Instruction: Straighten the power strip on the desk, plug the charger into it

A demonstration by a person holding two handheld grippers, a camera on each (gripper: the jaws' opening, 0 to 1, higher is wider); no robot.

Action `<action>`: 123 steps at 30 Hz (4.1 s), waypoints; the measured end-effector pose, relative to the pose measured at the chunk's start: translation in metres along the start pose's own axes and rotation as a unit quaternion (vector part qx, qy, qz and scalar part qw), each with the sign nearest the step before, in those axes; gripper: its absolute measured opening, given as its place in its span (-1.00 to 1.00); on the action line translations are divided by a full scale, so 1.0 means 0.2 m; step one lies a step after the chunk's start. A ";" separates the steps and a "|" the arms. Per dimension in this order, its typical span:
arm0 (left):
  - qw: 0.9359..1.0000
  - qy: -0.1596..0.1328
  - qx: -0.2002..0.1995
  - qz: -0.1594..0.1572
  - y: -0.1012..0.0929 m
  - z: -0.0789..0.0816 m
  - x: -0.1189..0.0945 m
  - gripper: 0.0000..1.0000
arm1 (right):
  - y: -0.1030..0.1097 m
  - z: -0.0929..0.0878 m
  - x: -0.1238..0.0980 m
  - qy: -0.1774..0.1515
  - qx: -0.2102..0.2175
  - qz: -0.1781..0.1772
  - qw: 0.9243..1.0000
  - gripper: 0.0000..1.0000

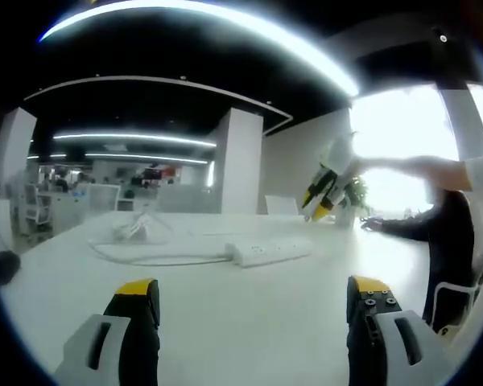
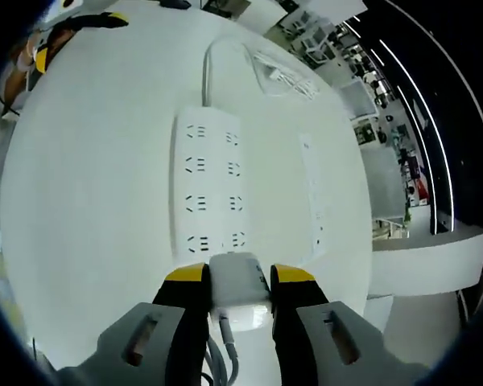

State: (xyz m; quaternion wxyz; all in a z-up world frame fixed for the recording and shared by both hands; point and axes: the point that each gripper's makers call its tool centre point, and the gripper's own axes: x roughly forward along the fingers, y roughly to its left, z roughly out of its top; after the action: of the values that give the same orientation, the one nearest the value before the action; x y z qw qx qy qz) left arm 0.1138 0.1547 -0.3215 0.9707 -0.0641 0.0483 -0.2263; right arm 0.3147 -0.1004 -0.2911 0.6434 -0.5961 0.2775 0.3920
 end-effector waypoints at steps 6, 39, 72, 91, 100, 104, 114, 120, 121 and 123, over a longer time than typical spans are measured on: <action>1.000 0.000 0.001 0.001 0.00 0.00 -0.01 0.99 | 0.06 0.00 0.03 0.017 -0.009 0.018 1.000 -0.45; 1.000 0.004 0.002 0.005 0.00 -0.02 0.00 0.99 | 0.17 0.02 0.17 0.087 -0.016 0.060 0.994 -0.45; 1.000 0.002 0.000 0.004 0.02 -0.01 -0.01 0.99 | 0.17 0.01 0.21 0.109 -0.020 0.069 0.991 -0.45; 1.000 0.003 -0.002 0.003 0.00 -0.03 -0.01 0.99 | 0.18 0.01 0.21 0.111 -0.020 0.062 0.992 -0.45; 1.000 0.006 -0.001 0.000 -0.02 -0.04 0.00 0.99 | 0.18 0.03 0.21 0.106 -0.016 0.061 0.992 -0.45; 1.000 0.006 -0.001 0.000 -0.02 -0.04 0.01 0.99 | 0.18 0.03 0.22 0.104 -0.008 0.062 0.993 -0.45; 1.000 0.010 0.000 -0.003 -0.04 -0.05 0.02 0.99 | 0.18 0.04 0.21 0.095 -0.016 0.057 0.994 -0.45; 1.000 0.014 0.000 -0.005 -0.06 -0.06 0.03 0.99 | 0.18 0.04 0.21 0.092 -0.020 0.055 0.994 -0.45; 1.000 0.014 0.000 -0.006 -0.06 -0.06 0.03 0.99 | 0.18 0.05 0.21 0.090 -0.020 0.056 0.994 -0.45; 1.000 0.014 0.000 -0.006 -0.06 -0.06 0.03 0.99 | 0.19 0.10 0.23 0.063 -0.016 0.058 0.996 -0.46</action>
State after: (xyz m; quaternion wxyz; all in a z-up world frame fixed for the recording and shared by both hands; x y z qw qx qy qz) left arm 0.1130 0.1399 -0.3320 0.9687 -0.0611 0.0620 -0.2326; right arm 0.3053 -0.0728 -0.3471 0.5911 -0.6125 0.3458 0.3948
